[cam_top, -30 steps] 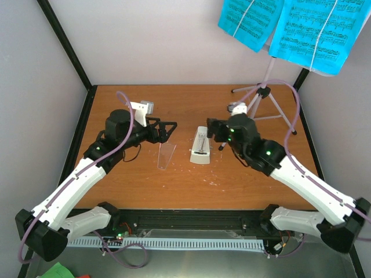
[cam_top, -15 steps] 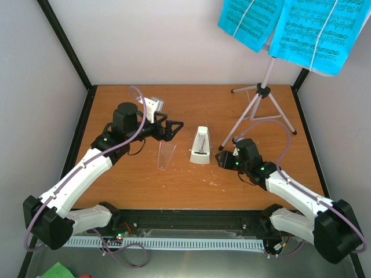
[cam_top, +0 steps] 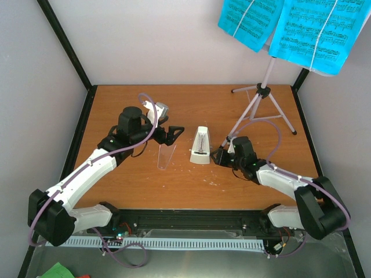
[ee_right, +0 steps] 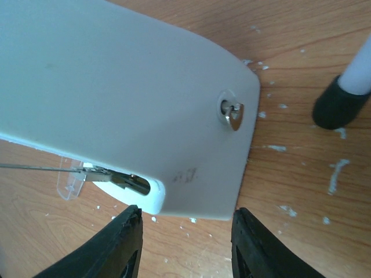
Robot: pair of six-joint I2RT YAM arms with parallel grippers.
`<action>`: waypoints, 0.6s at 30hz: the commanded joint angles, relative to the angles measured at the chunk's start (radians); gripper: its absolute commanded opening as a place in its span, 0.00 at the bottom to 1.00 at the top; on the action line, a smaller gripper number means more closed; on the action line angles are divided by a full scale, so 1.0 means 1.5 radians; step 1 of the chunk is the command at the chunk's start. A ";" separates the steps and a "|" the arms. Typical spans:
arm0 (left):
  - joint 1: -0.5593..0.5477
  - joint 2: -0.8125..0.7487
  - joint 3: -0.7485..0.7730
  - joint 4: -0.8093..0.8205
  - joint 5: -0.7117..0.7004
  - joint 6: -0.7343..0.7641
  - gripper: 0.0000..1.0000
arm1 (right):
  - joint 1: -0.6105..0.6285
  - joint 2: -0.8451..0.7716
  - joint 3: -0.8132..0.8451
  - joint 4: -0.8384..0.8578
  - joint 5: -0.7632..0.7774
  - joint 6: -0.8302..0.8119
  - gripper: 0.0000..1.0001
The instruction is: Pack up the instrument practice props
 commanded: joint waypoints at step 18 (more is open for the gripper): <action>0.003 0.008 -0.003 0.038 0.018 0.025 0.99 | 0.014 0.152 0.025 0.275 -0.175 -0.065 0.42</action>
